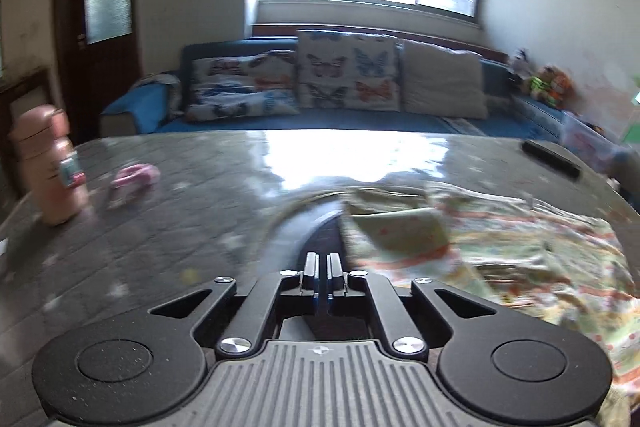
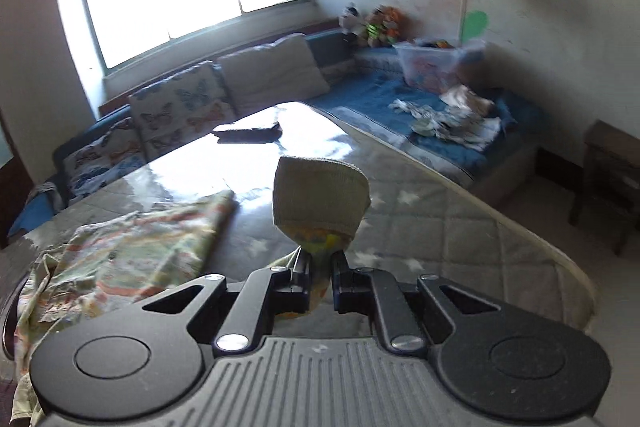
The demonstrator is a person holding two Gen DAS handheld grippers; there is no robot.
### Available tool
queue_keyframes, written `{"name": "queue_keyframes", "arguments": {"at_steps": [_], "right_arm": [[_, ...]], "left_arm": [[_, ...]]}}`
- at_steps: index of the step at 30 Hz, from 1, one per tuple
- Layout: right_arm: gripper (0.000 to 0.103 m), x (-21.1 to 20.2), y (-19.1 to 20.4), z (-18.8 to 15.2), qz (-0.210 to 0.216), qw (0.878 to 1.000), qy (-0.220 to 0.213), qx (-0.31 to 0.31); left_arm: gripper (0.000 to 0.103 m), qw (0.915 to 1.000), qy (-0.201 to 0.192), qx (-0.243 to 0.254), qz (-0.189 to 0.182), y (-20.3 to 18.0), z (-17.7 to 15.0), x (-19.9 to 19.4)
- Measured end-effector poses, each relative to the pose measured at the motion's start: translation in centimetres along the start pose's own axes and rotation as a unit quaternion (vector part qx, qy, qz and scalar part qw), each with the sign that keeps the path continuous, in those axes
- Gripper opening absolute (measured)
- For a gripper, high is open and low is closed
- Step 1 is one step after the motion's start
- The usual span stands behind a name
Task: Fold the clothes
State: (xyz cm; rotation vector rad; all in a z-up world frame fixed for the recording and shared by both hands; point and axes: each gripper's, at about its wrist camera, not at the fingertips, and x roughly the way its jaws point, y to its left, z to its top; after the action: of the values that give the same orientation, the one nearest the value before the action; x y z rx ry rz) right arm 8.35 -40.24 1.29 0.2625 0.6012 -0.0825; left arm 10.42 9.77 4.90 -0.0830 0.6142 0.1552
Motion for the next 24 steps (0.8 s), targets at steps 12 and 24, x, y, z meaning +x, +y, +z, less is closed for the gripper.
{"name": "queue_keyframes", "arguments": {"at_steps": [12, 24], "right_arm": [[0.034, -0.9, -1.2, -0.7, -0.085, 0.996, -0.016, -0.021], [0.054, 0.3, 2.7, -0.2, -0.013, 0.996, 0.006, -0.083]], "left_arm": [[0.072, 0.9962, 0.015, 0.084, -0.012, -8.9, 3.2, 9.0], [0.01, 0.9951, 0.075, 0.065, -0.004, -6.7, 2.2, 14.3]]}}
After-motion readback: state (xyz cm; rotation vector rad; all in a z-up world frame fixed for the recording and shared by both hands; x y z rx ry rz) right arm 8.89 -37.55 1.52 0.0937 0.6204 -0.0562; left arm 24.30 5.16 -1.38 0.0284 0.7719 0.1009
